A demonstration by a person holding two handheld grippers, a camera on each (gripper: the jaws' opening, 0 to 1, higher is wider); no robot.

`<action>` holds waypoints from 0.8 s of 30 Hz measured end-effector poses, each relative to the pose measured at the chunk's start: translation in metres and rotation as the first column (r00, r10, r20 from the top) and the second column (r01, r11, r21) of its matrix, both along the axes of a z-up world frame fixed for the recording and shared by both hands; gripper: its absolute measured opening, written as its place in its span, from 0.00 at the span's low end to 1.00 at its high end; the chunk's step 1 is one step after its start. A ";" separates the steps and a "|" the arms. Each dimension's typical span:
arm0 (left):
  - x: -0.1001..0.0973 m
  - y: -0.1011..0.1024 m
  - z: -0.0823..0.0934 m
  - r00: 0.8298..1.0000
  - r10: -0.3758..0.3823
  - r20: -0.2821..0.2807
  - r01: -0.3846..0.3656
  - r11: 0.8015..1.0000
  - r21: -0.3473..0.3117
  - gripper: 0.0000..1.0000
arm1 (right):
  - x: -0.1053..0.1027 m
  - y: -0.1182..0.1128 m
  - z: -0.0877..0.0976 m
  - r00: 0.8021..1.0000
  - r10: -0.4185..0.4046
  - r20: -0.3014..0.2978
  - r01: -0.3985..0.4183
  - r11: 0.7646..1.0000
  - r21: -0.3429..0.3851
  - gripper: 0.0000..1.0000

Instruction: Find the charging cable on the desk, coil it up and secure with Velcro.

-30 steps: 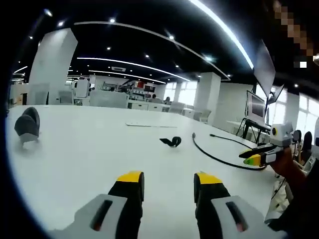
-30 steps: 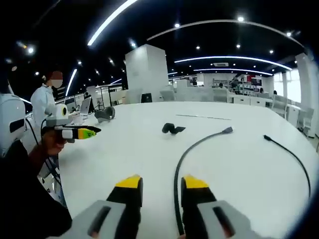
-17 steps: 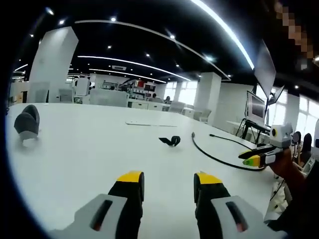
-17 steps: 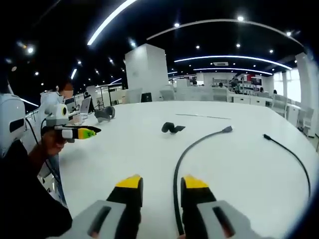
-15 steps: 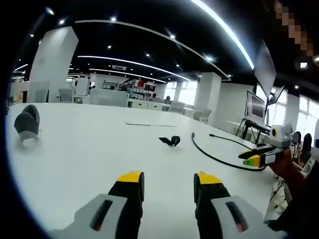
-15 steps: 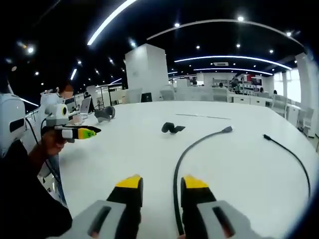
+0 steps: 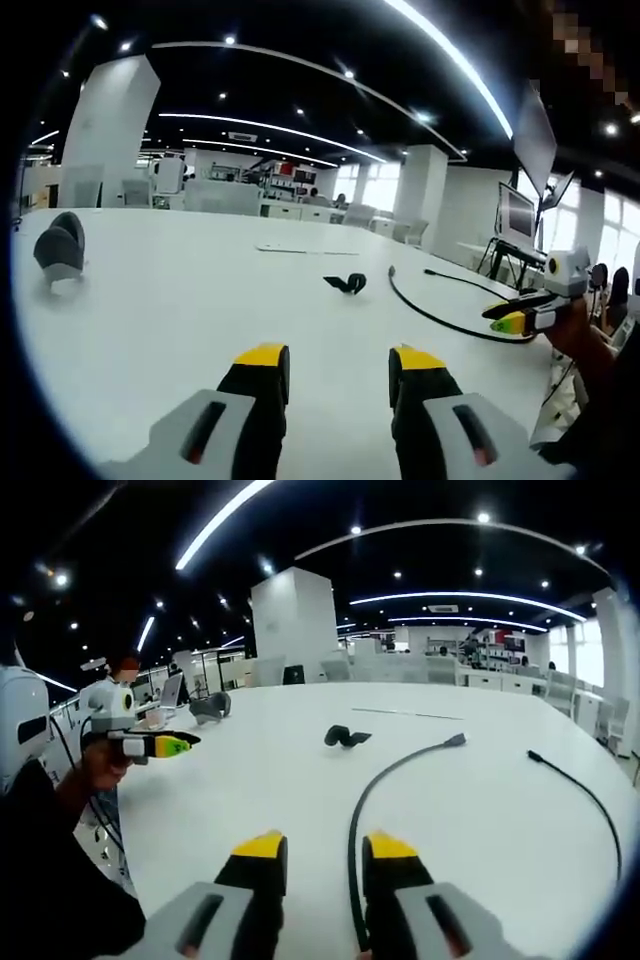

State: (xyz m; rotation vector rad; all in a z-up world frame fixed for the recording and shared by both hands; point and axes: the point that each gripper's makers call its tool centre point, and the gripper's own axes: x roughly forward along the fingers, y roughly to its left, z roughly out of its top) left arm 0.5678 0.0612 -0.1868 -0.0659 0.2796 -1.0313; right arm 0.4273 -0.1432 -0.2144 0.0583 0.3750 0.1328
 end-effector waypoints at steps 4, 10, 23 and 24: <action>0.002 0.004 -0.002 1.000 0.018 -0.005 -0.018 1.000 0.004 0.40 | 0.001 0.000 0.000 1.000 0.003 -0.008 -0.003 1.000 -0.019 0.33; 0.003 0.005 -0.003 1.000 0.021 -0.012 -0.021 1.000 -0.003 0.43 | 0.003 0.000 -0.001 1.000 0.002 -0.016 -0.003 0.999 -0.036 0.34; -0.003 0.000 0.006 1.000 -0.013 0.019 0.014 0.999 -0.042 0.49 | 0.004 -0.001 0.000 1.000 -0.005 -0.017 0.005 0.999 -0.035 0.35; -0.003 -0.001 0.007 1.000 -0.013 0.023 0.014 0.999 -0.042 0.49 | 0.004 -0.001 0.000 1.000 -0.006 -0.018 0.005 0.999 -0.036 0.35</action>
